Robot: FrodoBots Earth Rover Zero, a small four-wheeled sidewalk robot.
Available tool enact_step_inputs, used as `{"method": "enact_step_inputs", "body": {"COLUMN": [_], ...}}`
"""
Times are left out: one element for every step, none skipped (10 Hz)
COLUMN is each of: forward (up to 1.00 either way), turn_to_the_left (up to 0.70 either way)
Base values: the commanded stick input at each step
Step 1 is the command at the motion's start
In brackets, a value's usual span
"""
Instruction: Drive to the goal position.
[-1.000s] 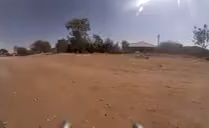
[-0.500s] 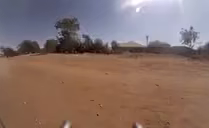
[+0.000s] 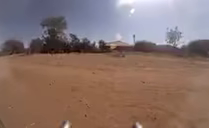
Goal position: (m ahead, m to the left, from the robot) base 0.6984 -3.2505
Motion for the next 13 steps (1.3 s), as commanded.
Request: {"method": "enact_step_inputs", "body": {"forward": [0.00,0.00,0.00,0.00,0.00,0.00,0.00,0.00,0.00,0.00,0.00,0.00,0.00], "turn_to_the_left": [-0.45,-0.45,-0.45,-0.45,-0.45,-0.45,-0.45,-0.45,-0.45,-0.45,-0.45,-0.45,-0.45]}}
